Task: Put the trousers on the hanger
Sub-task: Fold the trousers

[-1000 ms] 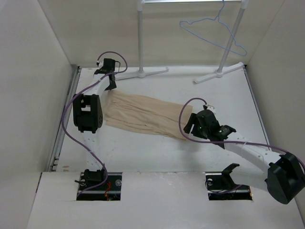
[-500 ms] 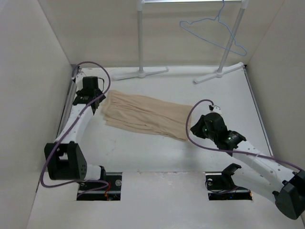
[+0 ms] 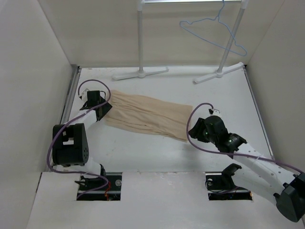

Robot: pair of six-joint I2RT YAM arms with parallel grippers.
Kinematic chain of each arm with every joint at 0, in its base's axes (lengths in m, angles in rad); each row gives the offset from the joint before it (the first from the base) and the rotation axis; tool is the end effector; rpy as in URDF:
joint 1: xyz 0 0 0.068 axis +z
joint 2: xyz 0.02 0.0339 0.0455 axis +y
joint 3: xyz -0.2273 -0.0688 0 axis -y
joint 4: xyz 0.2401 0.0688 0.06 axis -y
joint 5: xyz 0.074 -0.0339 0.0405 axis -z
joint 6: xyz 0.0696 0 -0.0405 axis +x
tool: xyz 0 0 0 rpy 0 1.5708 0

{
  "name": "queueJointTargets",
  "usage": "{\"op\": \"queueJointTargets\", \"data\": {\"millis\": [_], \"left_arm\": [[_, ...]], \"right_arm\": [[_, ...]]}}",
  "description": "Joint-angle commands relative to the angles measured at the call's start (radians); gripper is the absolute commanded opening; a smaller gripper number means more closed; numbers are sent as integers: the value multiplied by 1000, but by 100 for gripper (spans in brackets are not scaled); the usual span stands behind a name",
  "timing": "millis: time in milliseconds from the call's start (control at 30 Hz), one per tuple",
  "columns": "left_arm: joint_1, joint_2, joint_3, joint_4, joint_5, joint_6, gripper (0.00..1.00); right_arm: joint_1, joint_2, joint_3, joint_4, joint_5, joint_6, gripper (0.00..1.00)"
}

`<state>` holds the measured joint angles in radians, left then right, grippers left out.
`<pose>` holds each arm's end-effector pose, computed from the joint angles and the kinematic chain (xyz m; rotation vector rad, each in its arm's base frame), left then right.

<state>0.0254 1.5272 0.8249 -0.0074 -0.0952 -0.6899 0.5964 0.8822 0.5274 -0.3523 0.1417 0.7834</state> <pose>0.3405 0.0153 0.1379 -0.8477 2.1253 -0.2397 0.1960 0.1212 0.1690 0.2937 2.3148 0.5564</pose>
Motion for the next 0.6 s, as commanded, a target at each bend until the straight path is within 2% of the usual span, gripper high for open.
{"op": "queueJointTargets", "data": {"millis": [0,167,233,300,400,567], "left_arm": [[15,40,34,110,34,-34,52],[26,102,34,127,26,-34,42],[31,117,33,141,23,-33,35],[38,119,34,142,22,-34,23],[38,81,46,129,6,-30,14],[46,5,88,29,-23,-17,11]], "right_arm": [[6,-26,-12,6,-2,2,53],[-53,-3,-47,36,-11,17,66],[-65,40,-61,79,-30,20,68],[-77,96,-60,122,-63,23,68],[-76,178,-53,200,-112,36,66],[-76,271,-64,301,-174,89,62]]}}
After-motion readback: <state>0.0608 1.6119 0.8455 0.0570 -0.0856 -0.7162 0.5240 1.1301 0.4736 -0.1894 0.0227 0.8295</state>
